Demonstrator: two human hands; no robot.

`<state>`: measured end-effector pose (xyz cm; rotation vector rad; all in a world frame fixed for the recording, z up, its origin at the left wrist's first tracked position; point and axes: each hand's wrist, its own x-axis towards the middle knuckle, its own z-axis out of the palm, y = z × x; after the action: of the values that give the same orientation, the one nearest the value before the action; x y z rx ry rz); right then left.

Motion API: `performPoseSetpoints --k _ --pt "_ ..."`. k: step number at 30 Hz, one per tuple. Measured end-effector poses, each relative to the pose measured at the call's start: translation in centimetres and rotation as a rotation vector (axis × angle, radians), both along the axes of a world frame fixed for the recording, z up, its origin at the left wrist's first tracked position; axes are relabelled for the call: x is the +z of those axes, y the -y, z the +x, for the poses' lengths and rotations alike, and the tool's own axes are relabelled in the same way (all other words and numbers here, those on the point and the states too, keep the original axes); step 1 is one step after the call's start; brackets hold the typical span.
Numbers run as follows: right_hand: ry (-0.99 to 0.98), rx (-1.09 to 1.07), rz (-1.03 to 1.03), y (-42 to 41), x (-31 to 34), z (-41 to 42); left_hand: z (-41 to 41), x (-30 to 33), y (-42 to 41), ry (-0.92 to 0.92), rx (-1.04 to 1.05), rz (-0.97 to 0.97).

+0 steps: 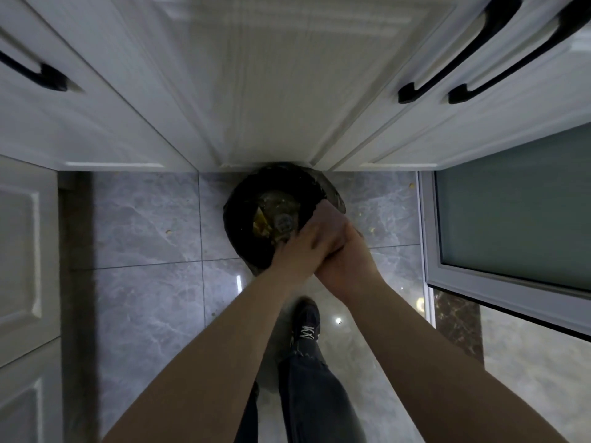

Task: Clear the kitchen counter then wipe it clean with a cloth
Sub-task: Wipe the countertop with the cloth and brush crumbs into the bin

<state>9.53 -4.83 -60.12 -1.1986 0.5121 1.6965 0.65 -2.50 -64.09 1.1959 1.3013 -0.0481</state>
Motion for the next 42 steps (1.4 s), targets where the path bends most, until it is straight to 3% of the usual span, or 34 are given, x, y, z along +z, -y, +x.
performPoseSetpoints --k 1,2,3,4,5,6,7,9,10,11,13,14,15,17,18,19,20,21,23,24,25,27,28,29,31,32,33,35,37,40,42 --pt "-0.016 0.005 -0.002 0.3 0.2 -0.1 -0.6 -0.4 -0.6 -0.172 0.034 -0.131" --pt "-0.024 0.027 -0.001 0.6 0.4 -0.1 -1.0 0.0 -1.0 -0.33 0.003 -0.053" --pt "-0.024 0.045 0.007 0.8 0.7 0.0 -1.0 0.8 -1.0 -0.36 -0.03 0.186" --pt "-0.032 0.044 0.033 0.9 1.0 0.1 -0.7 1.6 -0.9 -0.208 -0.051 0.419" --pt "-0.038 0.037 0.063 0.9 1.3 0.1 -0.2 2.1 -0.7 -0.041 -0.12 0.53" --pt "-0.025 0.041 0.081 0.9 1.6 -0.1 -0.2 2.7 -0.3 0.04 -0.183 0.48" --pt "-0.017 0.059 0.083 0.9 2.0 -0.4 -0.3 2.6 -0.3 -0.004 -0.234 0.373" --pt "-0.085 0.078 0.09 1.7 2.8 -1.0 -1.6 1.8 -0.7 -0.318 -0.092 0.085" --pt "-0.099 0.093 0.08 2.0 3.2 -1.1 -2.2 2.6 -1.1 -0.411 -0.007 0.097" --pt "-0.091 0.098 0.061 2.3 3.4 -1.1 -2.4 3.6 -1.2 -0.39 0.024 0.29" --pt "-0.049 0.097 0.09 2.1 3.8 -1.4 -1.6 5.6 -1.0 -0.014 -0.032 0.605" --pt "-0.033 0.085 0.106 1.8 4.1 -1.7 -1.1 6.0 -0.6 0.094 -0.124 0.59" --pt "-0.044 0.056 0.077 1.6 4.5 -2.1 -1.2 6.3 -0.3 0.09 -0.19 0.449" --pt "-0.093 0.085 0.065 2.2 5.8 -2.9 -2.7 5.6 -0.9 -0.186 -0.072 0.041" --pt "-0.138 0.117 0.091 2.7 6.7 -2.8 -3.7 6.2 -1.6 -0.327 0.004 -0.037" --pt "-0.128 0.144 0.087 3.1 7.5 -2.8 -4.2 7.5 -1.7 -0.391 0.064 0.046" --pt "-0.117 0.131 0.079 3.1 8.5 -2.8 -4.3 8.9 -1.5 -0.342 0.095 0.26" --pt "-0.091 0.124 0.074 2.9 9.1 -2.8 -4.0 10.6 -1.5 -0.168 0.115 0.482" --pt "-0.052 0.12 0.128 1.9 11.4 -3.6 -3.8 14.0 0.1 0.108 -0.031 0.679" --pt "-0.017 0.115 0.115 1.2 12.3 -4.1 -4.1 14.4 0.7 0.091 -0.126 0.654" --pt "-0.036 0.091 0.095 0.8 13.4 -4.7 -4.9 14.7 0.6 0.009 -0.117 0.498" --pt "-0.065 0.098 0.075 1.2 16.4 -6.0 -7.6 15.2 -0.1 -0.271 0.116 0.046" --pt "-0.05 0.093 0.066 1.5 17.4 -6.2 -8.8 16.0 -0.3 -0.358 0.153 0.072" --pt "-0.05 0.086 0.073 1.7 18.5 -6.5 -9.4 17.2 0.0 -0.344 0.179 0.278" --pt "-0.087 0.059 0.087 1.4 20.4 -7.1 -9.4 19.4 0.7 -0.038 0.027 0.647" --pt "-0.101 0.038 0.084 0.9 20.6 -7.4 -9.2 19.6 1.4 0.072 -0.064 0.645" --pt "-0.108 0.035 0.07 0.9 20.8 -7.4 -9.2 19.3 2.5 0.058 -0.079 0.504" --pt "-0.144 0.033 0.112 1.5 25.2 -9.0 -12.3 22.2 3.0 -0.057 0.35 0.045" --pt "-0.104 0.027 0.126 1.7 25.7 -8.8 -13.7 22.7 2.0 -0.159 0.512 -0.182" --pt "-0.054 0.011 0.136 1.6 29.7 -9.3 -14.9 27.3 1.5 0.104 0.562 -0.186" --pt "-0.003 -0.005 0.157 1.3 32.0 -9.9 -14.9 29.5 1.0 0.313 0.718 -0.382"
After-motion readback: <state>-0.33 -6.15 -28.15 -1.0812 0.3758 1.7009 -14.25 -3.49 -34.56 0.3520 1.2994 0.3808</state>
